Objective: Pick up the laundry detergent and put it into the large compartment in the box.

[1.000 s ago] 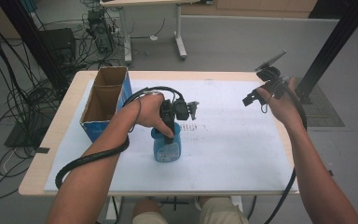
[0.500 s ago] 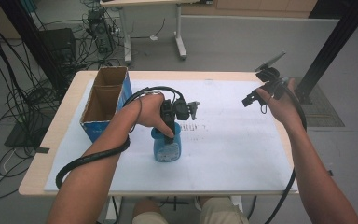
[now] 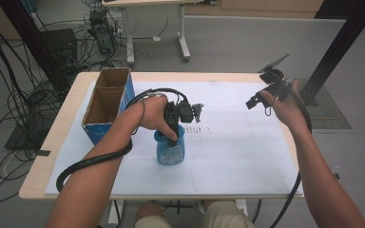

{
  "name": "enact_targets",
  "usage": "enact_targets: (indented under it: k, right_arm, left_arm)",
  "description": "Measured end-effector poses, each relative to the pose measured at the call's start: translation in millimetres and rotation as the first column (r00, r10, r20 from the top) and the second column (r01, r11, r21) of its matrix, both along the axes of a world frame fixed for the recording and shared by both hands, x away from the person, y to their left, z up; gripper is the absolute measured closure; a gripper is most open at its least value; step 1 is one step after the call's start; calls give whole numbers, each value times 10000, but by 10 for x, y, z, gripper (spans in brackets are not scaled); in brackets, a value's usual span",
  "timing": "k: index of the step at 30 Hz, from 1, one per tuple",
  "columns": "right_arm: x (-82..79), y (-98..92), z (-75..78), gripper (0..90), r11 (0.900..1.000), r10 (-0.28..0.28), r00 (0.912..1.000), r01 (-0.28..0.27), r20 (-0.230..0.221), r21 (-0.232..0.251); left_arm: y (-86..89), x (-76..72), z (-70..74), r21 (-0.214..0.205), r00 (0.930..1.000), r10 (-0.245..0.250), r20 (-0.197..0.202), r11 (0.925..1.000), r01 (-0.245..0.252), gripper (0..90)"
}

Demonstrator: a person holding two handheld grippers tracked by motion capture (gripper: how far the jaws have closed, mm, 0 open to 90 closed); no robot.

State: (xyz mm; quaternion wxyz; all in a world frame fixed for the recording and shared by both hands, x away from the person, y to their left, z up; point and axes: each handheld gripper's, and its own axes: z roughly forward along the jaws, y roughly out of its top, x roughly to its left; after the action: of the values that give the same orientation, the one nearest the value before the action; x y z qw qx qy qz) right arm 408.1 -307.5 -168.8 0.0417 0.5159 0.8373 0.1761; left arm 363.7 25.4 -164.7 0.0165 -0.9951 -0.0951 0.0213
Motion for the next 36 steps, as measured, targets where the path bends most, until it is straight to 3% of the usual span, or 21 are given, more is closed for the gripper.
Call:
enact_targets:
  k: [5,11,14,17,19,21,22,23,25,27,28,29,31,34,36]
  right_arm:
    - [-4,-6,5,98,10000,37,10000,-37,-1,32]
    - [-25,-2,35,98,10000,78,10000,-78,51,33]
    - [-24,11,43,97,9999,145,9999,-146,28,27]
    - [-30,23,61,98,9998,182,9998,-182,41,-39]
    - [-40,31,77,98,9998,174,9998,-174,74,-103]
    - [-43,37,88,98,9997,214,9997,-213,81,-138]
    - [-43,45,94,98,9997,201,9998,-200,64,-165]
    - [-37,48,99,98,9996,232,9997,-232,39,-178]
    - [-33,63,107,98,9995,249,9997,-248,11,-210]
    - [-27,68,116,99,9994,278,9996,-278,-9,-201]
    - [-28,76,126,100,9994,275,9996,-275,-9,-195]
    - [-28,79,131,100,9994,289,9996,-289,-7,-190]
    - [-37,91,144,100,9992,351,9994,-350,59,-196]
    - [-67,118,169,100,9988,403,9991,-398,163,-291]
    - [-81,118,181,100,9987,432,9989,-427,192,-283]
  left_arm:
    - [-2,-1,96,-94,9996,285,2,9996,-285,380]
    - [-11,5,430,-119,9940,1063,248,9943,-1061,380]
    - [-22,11,648,-115,9861,1582,504,9874,-1578,379]
    - [6,52,900,-171,9711,2288,683,9735,-2282,380]
    - [56,93,1070,-239,9526,2944,768,9557,-2935,379]
    - [118,123,1241,-383,9287,3601,885,9329,-3581,380]
    - [151,150,1345,-383,9133,3967,922,9179,-3949,380]
    - [177,165,1408,-420,9055,4139,934,9103,-4117,379]
    - [256,207,1584,-545,8825,4615,908,8871,-4583,379]
    - [333,250,1771,-650,8489,5207,908,8537,-5167,379]
    - [355,262,1827,-675,8377,5382,929,8428,-5340,380]
    - [385,286,1913,-664,8204,5634,973,8262,-5595,379]
    - [426,311,2024,-679,7967,5945,1090,8040,-5907,379]
    - [531,329,2180,-860,7546,6432,1301,7655,-6377,379]
    - [620,351,2254,-957,7103,6926,1260,7211,-6862,379]
